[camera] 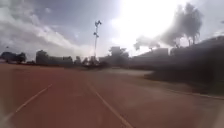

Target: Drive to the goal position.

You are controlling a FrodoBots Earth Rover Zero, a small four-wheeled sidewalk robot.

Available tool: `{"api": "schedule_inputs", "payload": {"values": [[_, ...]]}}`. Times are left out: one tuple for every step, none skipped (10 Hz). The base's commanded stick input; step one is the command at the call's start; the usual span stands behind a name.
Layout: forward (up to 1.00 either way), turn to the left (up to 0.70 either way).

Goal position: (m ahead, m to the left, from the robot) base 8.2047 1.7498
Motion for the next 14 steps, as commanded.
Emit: {"api": "schedule_inputs", "payload": {"values": [[0.7, 0.0], [0.7, 0.0], [0.7, 0.0], [0.7, 0.0], [0.7, 0.0], [0.7, 0.0], [0.7, 0.0], [0.7, 0.0], [0.7, 0.0], [0.7, 0.0], [0.7, 0.0], [0.7, 0.0], [0.7, 0.0], [0.7, 0.0]]}}
